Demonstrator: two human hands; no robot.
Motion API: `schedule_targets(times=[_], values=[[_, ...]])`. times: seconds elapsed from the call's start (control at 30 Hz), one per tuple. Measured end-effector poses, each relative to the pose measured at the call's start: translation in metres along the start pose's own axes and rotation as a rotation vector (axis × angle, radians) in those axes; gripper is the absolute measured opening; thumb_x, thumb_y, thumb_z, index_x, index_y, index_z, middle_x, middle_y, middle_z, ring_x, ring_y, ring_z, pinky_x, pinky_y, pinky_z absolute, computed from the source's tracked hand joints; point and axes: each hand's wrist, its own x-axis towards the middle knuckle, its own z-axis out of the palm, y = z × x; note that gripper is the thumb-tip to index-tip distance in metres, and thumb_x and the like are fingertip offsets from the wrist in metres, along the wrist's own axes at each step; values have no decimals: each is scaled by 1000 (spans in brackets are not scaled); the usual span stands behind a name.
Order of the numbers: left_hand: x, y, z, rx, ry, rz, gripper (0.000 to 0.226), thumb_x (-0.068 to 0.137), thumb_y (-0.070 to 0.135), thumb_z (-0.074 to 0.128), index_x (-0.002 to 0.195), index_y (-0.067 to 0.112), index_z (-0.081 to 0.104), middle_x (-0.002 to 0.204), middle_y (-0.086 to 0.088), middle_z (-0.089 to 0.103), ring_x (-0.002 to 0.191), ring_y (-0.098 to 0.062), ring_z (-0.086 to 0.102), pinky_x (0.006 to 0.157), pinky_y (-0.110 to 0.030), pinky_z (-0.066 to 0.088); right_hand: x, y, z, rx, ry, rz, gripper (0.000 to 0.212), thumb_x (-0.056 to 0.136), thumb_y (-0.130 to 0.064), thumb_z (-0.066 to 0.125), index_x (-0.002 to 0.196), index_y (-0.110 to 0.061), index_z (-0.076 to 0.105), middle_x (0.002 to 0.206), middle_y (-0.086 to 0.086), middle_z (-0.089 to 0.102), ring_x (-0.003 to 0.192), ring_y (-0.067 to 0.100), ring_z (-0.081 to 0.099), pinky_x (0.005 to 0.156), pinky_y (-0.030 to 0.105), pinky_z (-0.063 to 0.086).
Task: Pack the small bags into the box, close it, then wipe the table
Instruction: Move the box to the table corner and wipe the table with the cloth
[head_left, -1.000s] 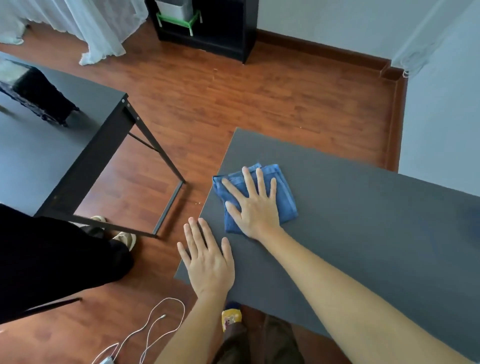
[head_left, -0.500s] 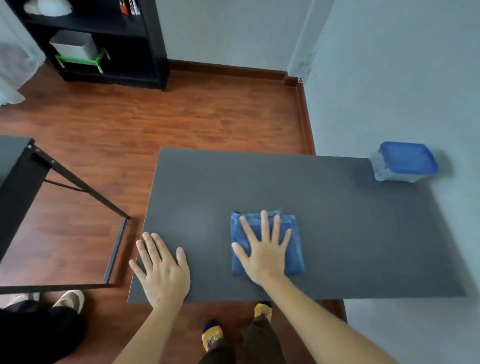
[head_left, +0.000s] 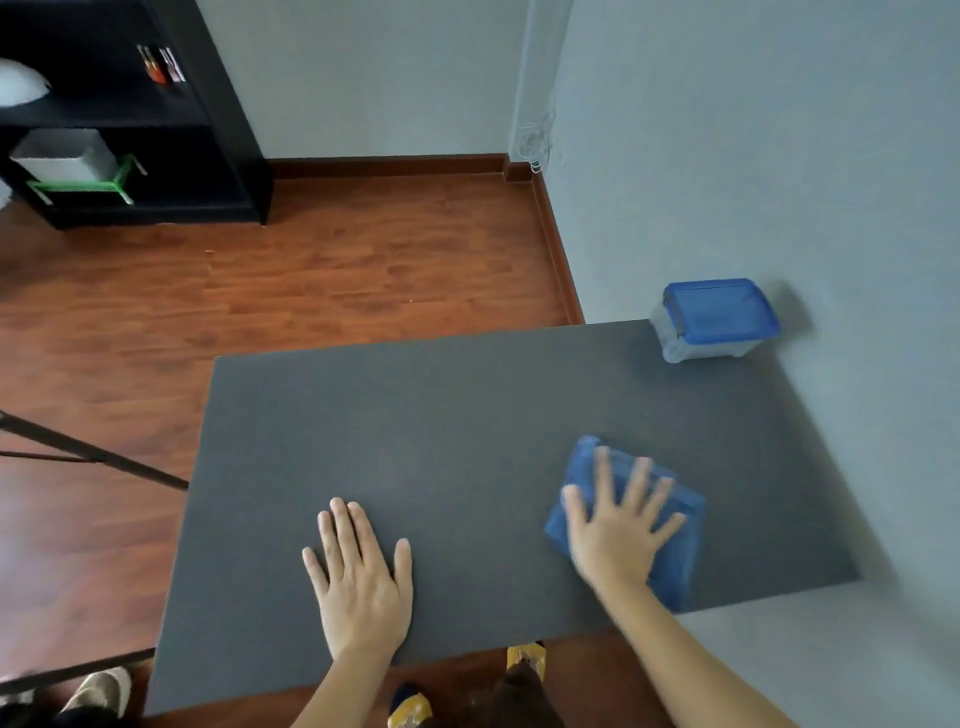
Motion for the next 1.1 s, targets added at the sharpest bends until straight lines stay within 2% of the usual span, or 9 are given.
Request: schedule_targets(times=[0.1,0.17,0.4,0.47,0.57,0.7,0.83,0.97,1.1], values=[[5,35,9,8,-12,30,81,93,57,2,151,1,14,161,-15,14,150,-31,10,118,-56,18,-23,-4,15,-157,-61,-613,65,92,-70,27,152,-47,15,165,5,11,149,40,16,114,68,9],[12,54,14,19,-7,41,80,94,57,4,151,2,12,162,-14,12,150,-30,7,119,-55,16,4,9,8,-142,-60,-761,66,91,-73,28,151,-50,13,166,1,6,151,36,12,112,68,16],[32,84,23,51,17,52,79,94,59,9,153,7,7,164,-8,2,151,-25,-3,120,-51,8,192,-72,-19,-61,-73,-352,69,89,-74,13,152,-48,1,166,7,-2,150,40,-9,115,70,-1],[33,83,24,64,18,47,79,94,59,9,153,7,7,164,-7,2,151,-24,-3,120,-50,6,208,-106,-17,-68,-90,-355,69,90,-73,13,152,-45,4,165,9,0,149,42,-8,114,70,-3],[31,84,25,68,-4,44,80,93,60,9,154,8,6,164,-6,-1,151,-23,-6,121,-50,5,175,-121,-4,-83,-115,-594,68,91,-71,17,153,-45,8,165,10,2,149,43,-6,113,72,0],[31,87,20,66,-17,32,82,92,61,4,153,7,8,163,-8,4,151,-25,-1,120,-54,12,102,-45,11,-73,-50,-932,66,92,-70,28,152,-46,15,166,5,9,151,38,2,112,72,12],[31,88,19,54,-31,28,81,92,59,8,153,6,7,163,-9,4,151,-26,-1,120,-54,11,123,18,-4,-121,-23,-673,68,90,-75,23,152,-49,9,166,3,10,151,38,6,113,70,14],[32,85,18,42,-7,29,81,91,59,11,153,7,7,163,-9,3,151,-25,-2,120,-53,9,155,-43,-17,-51,-78,-314,68,91,-72,18,153,-46,6,166,8,-1,150,41,-8,114,71,1],[30,86,20,27,-11,41,81,91,58,13,153,8,7,164,-10,4,151,-26,-2,120,-55,8,89,-54,1,-41,-113,-612,68,91,-71,25,152,-45,12,166,9,2,150,42,-4,111,73,7]])
